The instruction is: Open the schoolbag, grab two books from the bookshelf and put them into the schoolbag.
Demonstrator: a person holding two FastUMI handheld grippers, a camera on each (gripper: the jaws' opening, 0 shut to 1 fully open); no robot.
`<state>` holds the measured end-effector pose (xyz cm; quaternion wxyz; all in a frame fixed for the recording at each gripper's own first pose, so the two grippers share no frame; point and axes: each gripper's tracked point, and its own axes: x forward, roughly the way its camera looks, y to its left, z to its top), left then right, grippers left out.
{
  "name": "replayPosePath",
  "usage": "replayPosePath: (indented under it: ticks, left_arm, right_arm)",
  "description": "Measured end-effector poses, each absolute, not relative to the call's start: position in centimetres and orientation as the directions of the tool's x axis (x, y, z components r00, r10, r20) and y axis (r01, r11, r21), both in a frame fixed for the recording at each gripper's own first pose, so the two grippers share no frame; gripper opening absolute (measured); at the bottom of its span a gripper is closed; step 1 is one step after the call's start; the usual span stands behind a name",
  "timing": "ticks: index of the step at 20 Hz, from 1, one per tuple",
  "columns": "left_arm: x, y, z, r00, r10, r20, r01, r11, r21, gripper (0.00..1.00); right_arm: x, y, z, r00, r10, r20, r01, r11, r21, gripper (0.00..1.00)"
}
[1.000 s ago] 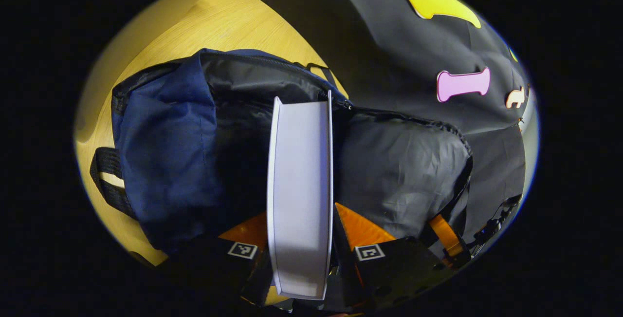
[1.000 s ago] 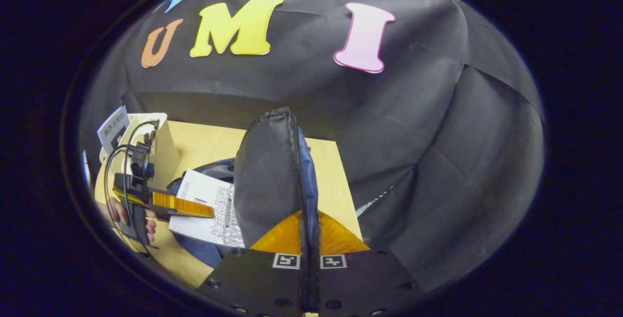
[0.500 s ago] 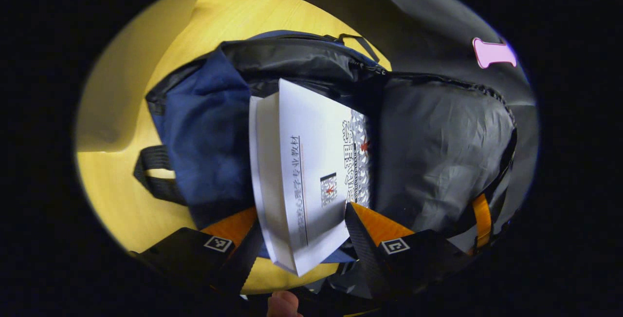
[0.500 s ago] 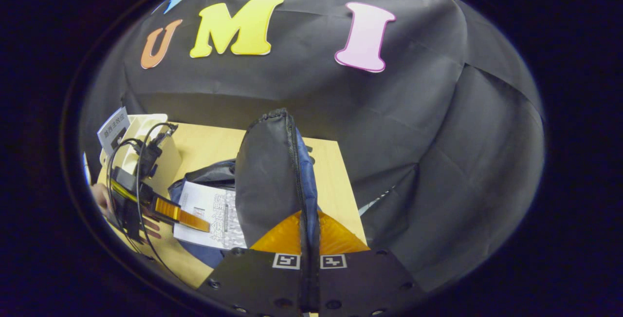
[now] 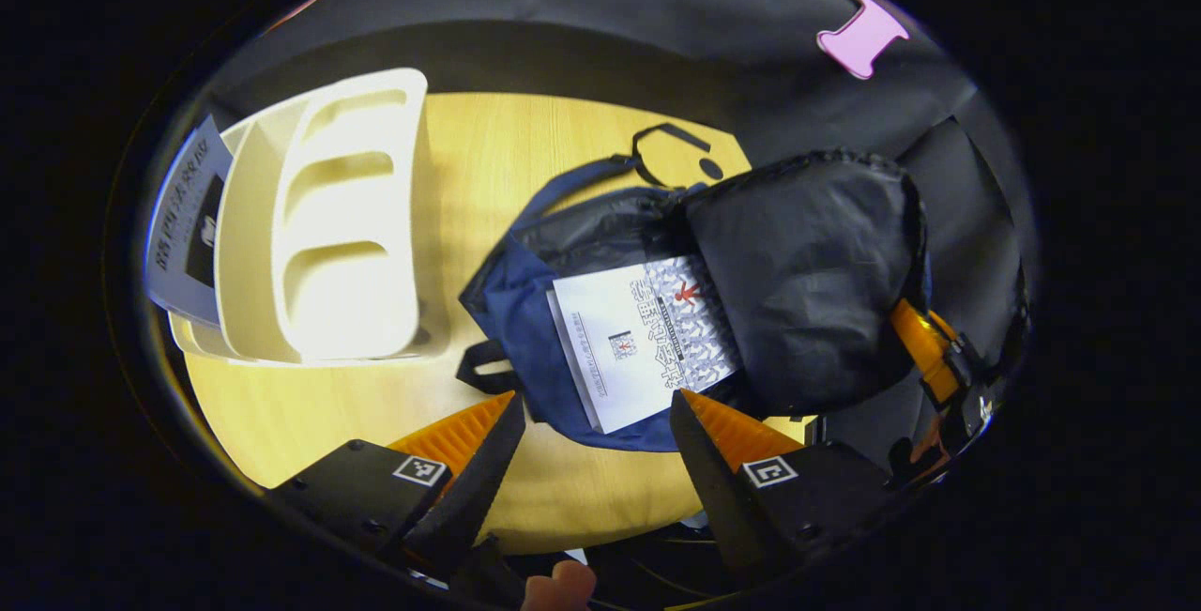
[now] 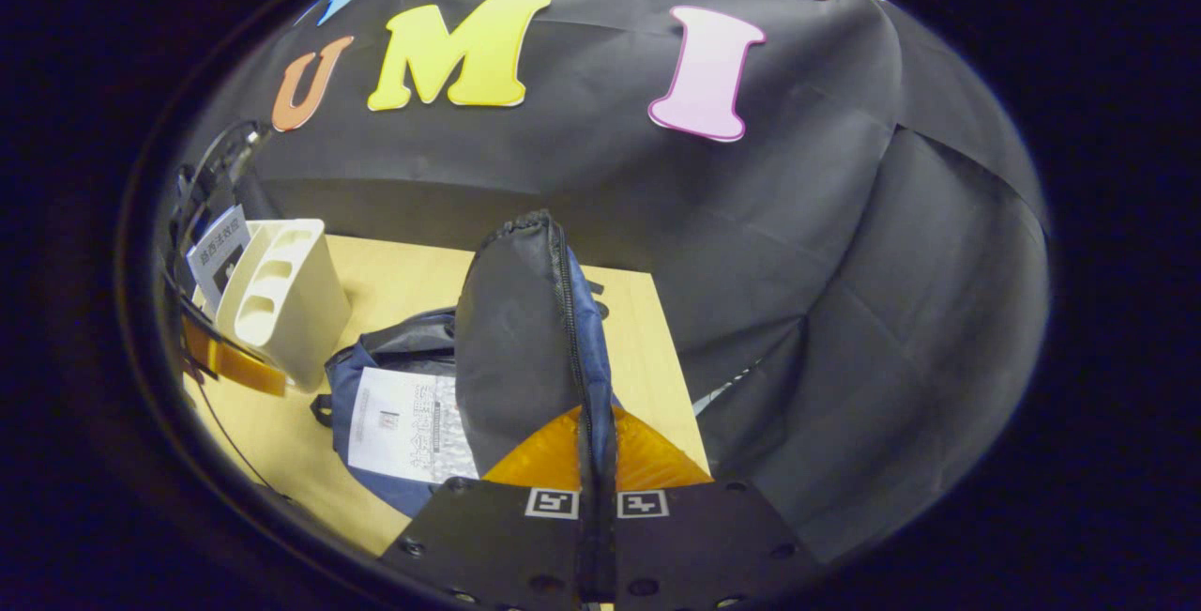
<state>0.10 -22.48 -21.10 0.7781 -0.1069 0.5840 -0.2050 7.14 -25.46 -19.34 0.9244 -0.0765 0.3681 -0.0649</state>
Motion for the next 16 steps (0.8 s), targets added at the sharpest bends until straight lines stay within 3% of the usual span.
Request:
replayPosePath:
  ticks: [5, 8, 12, 16]
  left_arm:
    - [4.4, -13.0, -15.6, 0.469, -0.312, -0.826, 0.169, 0.95, -0.262, 0.98]
    - [5.7, -6.6, -12.1, 0.542, -0.235, -0.807, 0.132, 0.972, -0.194, 0.98]
    - [8.9, 0.9, -8.7, 0.585, -0.154, -0.797, 0.078, 0.988, -0.133, 0.98]
    - [11.6, 6.1, -8.7, 0.54, -0.12, -0.833, 0.045, 0.992, -0.114, 0.98]
  right_arm:
    - [7.0, -25.7, -19.5, 0.711, -0.185, -0.679, 0.054, 0.976, -0.209, 0.0]
    - [7.3, -25.5, -19.4, 0.706, -0.191, -0.682, 0.055, 0.975, -0.216, 0.0]
    - [7.6, -24.4, -19.3, 0.709, -0.195, -0.678, 0.044, 0.971, -0.233, 0.0]
    - [7.5, -23.4, -19.3, 0.71, -0.203, -0.674, 0.051, 0.97, -0.239, 0.0]
